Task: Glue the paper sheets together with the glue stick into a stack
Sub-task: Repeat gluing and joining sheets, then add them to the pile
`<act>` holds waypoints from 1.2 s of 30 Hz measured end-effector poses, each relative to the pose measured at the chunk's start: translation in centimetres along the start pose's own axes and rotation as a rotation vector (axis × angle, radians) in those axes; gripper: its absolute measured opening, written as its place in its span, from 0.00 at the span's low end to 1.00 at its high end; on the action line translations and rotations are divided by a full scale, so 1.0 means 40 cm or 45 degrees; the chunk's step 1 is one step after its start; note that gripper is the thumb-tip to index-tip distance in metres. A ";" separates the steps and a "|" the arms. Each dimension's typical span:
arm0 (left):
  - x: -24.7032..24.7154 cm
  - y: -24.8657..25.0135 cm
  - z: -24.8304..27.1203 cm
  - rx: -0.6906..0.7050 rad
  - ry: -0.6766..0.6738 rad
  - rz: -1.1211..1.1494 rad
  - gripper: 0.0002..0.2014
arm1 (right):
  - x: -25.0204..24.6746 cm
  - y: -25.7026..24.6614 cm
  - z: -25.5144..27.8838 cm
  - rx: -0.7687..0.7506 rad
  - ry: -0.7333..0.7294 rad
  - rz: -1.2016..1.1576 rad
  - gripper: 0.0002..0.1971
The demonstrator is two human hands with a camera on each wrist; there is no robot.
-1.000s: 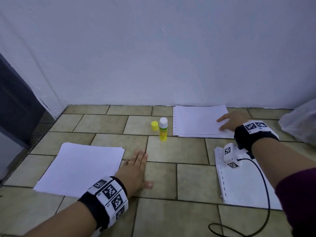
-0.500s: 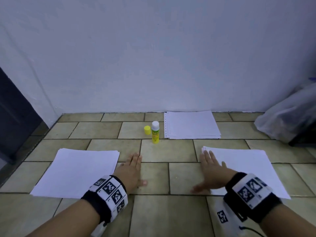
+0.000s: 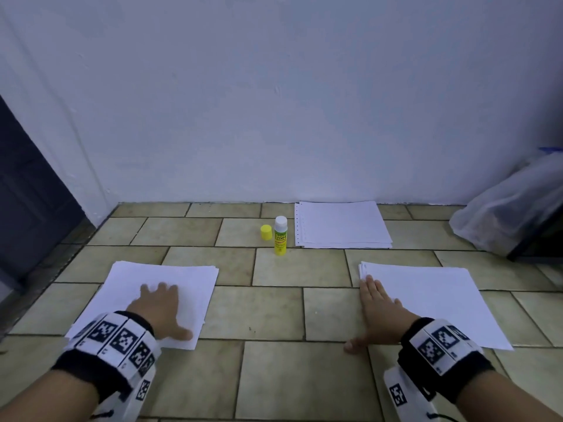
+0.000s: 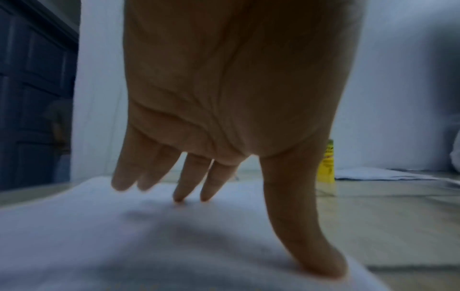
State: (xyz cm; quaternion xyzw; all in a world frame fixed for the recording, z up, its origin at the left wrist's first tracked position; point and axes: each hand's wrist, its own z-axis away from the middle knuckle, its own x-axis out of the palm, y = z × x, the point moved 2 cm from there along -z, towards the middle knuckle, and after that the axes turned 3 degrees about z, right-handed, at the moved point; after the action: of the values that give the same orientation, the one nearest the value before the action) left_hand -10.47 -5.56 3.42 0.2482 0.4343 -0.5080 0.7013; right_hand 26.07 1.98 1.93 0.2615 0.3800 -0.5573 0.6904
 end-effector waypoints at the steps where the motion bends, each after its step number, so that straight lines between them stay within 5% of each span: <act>1: 0.014 -0.009 0.001 0.014 -0.012 0.039 0.52 | 0.000 0.000 0.001 -0.006 0.005 -0.004 0.72; 13: -0.069 0.039 0.065 0.170 0.287 -0.061 0.19 | -0.011 0.014 0.012 -0.095 0.105 -0.069 0.80; 15: -0.100 0.120 0.112 0.281 0.380 -0.024 0.15 | -0.024 0.024 0.007 -0.147 0.185 -0.143 0.71; 19: -0.093 0.314 0.172 0.552 0.365 0.106 0.17 | -0.053 0.049 -0.011 -0.150 0.313 -0.278 0.47; 24: -0.020 0.448 0.139 0.720 0.060 0.071 0.28 | -0.072 0.080 -0.034 -0.192 0.403 -0.244 0.18; 29: -0.005 0.450 0.094 0.816 0.012 -0.119 0.20 | -0.080 0.100 -0.050 -0.233 0.430 -0.205 0.16; 36: 0.019 0.397 0.053 0.758 -0.129 -0.081 0.34 | -0.188 -0.062 -0.070 -0.327 0.718 -0.486 0.11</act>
State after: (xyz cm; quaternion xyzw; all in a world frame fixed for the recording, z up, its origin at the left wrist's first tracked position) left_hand 5.10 -1.89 2.36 0.4036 0.2384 -0.6463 0.6021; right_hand 22.35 7.86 6.60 0.2406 0.6643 -0.5297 0.4692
